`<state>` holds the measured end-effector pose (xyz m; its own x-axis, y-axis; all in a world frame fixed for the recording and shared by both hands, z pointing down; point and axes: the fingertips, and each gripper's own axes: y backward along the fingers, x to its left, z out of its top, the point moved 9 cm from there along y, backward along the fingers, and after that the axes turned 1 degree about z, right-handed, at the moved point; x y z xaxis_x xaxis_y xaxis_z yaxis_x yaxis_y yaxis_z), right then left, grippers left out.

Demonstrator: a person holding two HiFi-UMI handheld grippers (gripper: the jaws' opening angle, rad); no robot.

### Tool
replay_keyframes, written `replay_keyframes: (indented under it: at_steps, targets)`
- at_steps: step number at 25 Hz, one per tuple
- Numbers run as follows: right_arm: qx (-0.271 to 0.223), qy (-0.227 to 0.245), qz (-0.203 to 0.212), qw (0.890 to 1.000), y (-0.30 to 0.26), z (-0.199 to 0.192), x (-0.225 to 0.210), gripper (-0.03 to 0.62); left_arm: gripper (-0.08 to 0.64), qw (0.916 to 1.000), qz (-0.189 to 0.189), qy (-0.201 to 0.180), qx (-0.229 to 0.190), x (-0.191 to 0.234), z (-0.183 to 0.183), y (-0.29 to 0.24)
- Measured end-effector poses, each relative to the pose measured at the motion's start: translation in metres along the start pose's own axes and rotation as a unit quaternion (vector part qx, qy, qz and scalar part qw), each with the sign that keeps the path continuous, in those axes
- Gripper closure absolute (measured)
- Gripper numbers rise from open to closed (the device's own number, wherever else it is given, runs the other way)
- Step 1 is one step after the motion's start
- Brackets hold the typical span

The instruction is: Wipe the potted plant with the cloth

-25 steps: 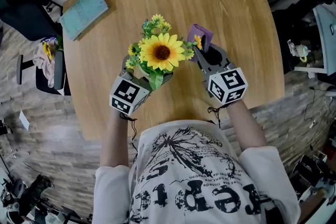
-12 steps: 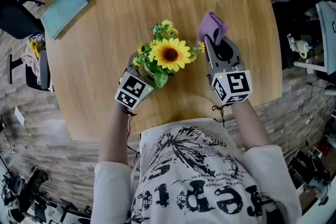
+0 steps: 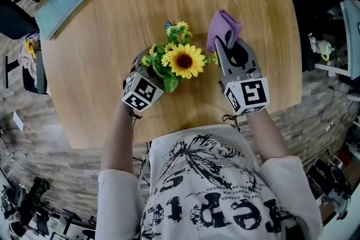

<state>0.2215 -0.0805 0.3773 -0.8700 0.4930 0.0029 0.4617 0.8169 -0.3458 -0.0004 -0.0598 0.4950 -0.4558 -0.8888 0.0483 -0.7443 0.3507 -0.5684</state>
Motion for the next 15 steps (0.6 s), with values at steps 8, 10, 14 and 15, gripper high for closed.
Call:
replay_keyframes:
  at_steps: [8,10,14,15]
  targets:
    - [-0.012,0.028,0.007,1.0,-0.003,0.013,0.004,0.515,-0.031,0.9969,0.037,0.057,-0.04,0.005,0.0,0.012]
    - [-0.015,0.038,0.008,0.999,-0.001,0.018,0.006,0.515,-0.031,0.9942,0.051,0.074,-0.059,0.004,0.003,0.023]
    - [-0.02,0.065,0.001,0.998,0.004,0.027,0.009,0.515,-0.031,0.9866,0.086,0.084,-0.11,0.003,0.019,0.05]
    - [-0.023,0.069,-0.002,0.997,0.006,0.029,0.01,0.514,-0.031,0.9846,0.095,0.081,-0.122,0.003,0.026,0.057]
